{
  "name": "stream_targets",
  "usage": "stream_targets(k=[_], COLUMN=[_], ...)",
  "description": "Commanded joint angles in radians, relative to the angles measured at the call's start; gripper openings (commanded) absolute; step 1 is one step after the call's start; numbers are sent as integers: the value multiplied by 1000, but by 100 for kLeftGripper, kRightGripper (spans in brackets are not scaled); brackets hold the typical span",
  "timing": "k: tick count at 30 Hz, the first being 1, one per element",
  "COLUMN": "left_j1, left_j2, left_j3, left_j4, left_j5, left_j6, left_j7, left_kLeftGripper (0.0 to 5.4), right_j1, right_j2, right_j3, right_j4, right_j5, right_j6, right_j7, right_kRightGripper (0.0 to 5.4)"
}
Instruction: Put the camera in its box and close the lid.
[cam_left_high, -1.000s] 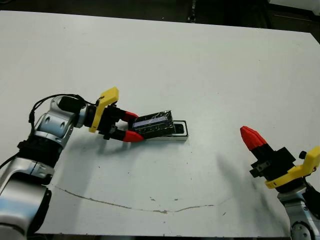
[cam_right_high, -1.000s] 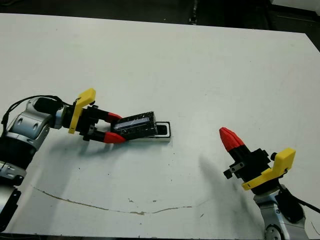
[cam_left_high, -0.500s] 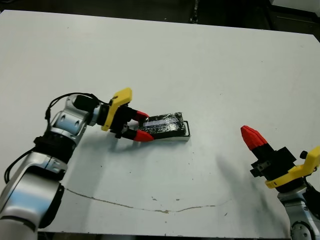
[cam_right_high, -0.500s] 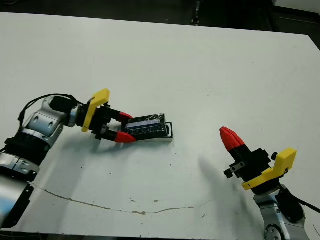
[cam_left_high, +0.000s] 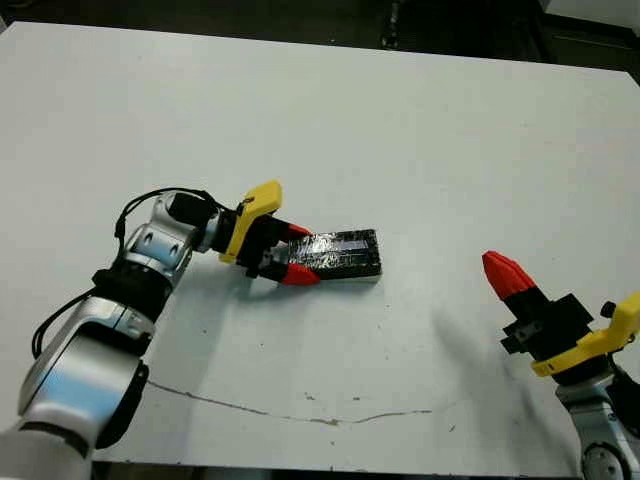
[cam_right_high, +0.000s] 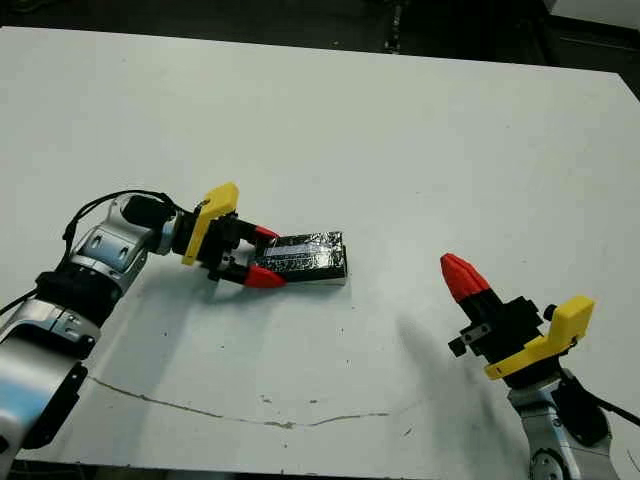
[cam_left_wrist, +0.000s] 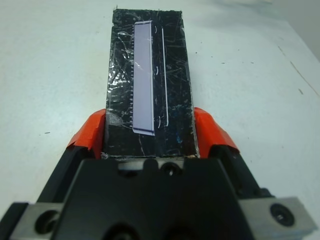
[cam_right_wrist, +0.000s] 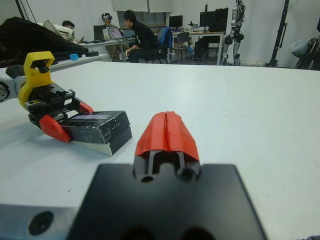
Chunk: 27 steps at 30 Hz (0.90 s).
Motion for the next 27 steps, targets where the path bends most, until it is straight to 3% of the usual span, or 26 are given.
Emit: stream_targets(k=[1,13,25,27], left_j1=[31,-11,-22,-6], left_j2=[-114,-183,-186,-179], left_j3=[-72,-74,-104,-103], left_j4=[56,154,108,72], left_j5=[44,61,101,109], left_j6=[7,-98,-35,-30], left_j7=[-17,-30,7,41], left_kLeftGripper=[318,318,318,354], right_j1=[9,18,19,26], right_j2=[-23,-17,-12,-14], right_j3=[-11,-12,-8,-7], right_j4=[-8,-11,-4,-16], right_j5=[4,6,0,-8], right_j6=[17,19,7,13], right_j7=[-7,-13,-9,-20], right_kRightGripper=[0,0,0,0])
